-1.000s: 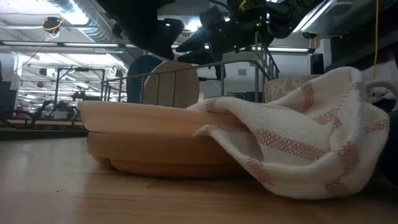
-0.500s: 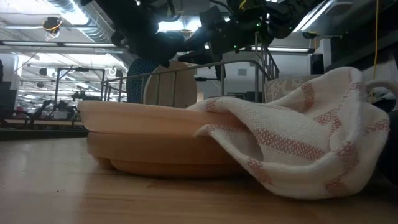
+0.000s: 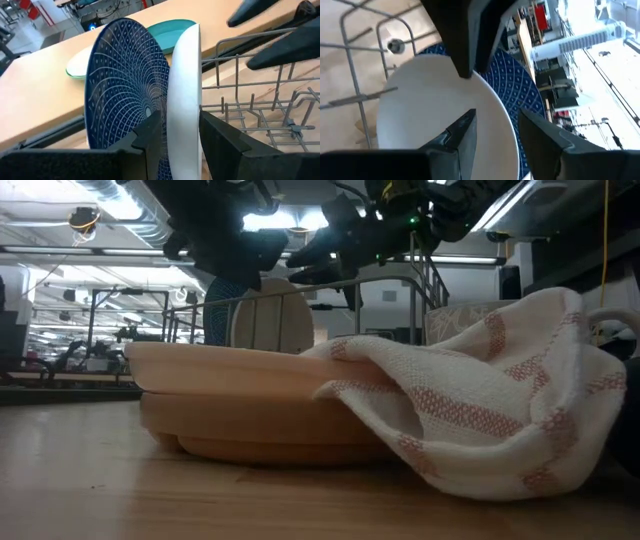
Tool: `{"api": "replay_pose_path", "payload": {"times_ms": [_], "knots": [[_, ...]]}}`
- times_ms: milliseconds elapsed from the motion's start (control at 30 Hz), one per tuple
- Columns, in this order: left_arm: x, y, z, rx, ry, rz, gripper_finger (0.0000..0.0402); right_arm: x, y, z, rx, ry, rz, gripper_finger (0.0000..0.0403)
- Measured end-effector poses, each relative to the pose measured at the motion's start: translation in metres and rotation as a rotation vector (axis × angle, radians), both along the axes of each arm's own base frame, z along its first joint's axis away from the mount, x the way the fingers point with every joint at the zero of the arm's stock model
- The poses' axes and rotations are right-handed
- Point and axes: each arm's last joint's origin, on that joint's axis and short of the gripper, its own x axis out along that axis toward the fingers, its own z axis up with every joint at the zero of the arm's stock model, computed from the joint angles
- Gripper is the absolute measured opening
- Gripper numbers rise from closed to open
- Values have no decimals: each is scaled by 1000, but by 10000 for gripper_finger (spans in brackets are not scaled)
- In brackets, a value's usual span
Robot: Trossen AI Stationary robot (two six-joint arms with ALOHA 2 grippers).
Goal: Sort dishes
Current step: Put the white plate into the dish rack, then adjust the dish rack
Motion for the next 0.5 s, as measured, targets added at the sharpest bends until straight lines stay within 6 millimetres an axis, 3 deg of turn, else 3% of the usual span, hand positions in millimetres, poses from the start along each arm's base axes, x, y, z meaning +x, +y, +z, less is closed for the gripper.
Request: {"api": "replay_pose_path", "payload": {"times_ms": [500], "knots": [[-2, -16, 3, -30, -72, -39, 119, -1, -3, 1, -28, -7, -113, 147]]}}
